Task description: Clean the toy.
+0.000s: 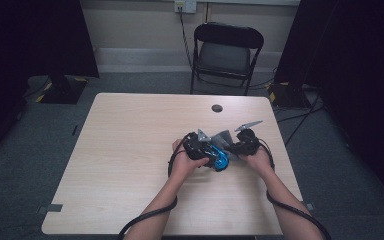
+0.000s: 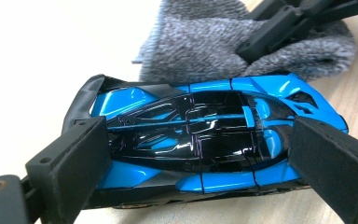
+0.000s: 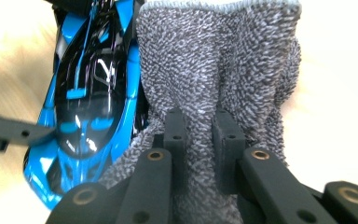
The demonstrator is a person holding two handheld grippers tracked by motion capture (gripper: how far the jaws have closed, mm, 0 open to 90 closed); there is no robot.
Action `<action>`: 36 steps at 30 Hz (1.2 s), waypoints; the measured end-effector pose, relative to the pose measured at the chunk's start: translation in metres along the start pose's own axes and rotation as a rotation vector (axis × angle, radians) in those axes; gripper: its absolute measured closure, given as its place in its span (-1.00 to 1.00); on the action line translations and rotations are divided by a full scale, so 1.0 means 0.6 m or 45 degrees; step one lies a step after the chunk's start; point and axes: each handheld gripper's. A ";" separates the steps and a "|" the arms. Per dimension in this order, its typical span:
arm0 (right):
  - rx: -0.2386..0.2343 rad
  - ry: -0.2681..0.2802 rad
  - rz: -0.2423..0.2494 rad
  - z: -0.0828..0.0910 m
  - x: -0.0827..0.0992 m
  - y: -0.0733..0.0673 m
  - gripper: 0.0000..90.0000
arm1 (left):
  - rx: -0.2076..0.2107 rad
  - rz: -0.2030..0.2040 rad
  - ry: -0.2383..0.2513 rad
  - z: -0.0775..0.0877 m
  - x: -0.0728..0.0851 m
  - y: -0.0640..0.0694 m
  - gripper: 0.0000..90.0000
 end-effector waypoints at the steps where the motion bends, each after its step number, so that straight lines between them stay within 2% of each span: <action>1: -0.003 -0.002 -0.004 0.003 0.003 0.000 0.75 | 0.001 0.000 0.000 0.000 0.000 0.000 -0.88; 18: -0.020 -0.001 0.018 0.036 0.051 -0.008 0.75 | 0.001 -0.007 -0.016 0.000 -0.002 0.000 -0.88; 36: -0.078 0.003 0.034 0.070 0.103 -0.022 0.75 | -0.004 -0.005 -0.014 0.000 -0.002 0.002 -0.88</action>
Point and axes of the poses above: each handheld gripper's, and its own axes: z roughly backward along the jaws, x roughly out of its underside, y roughly to its right, and after that the axes turned 6 degrees about -y, right-handed
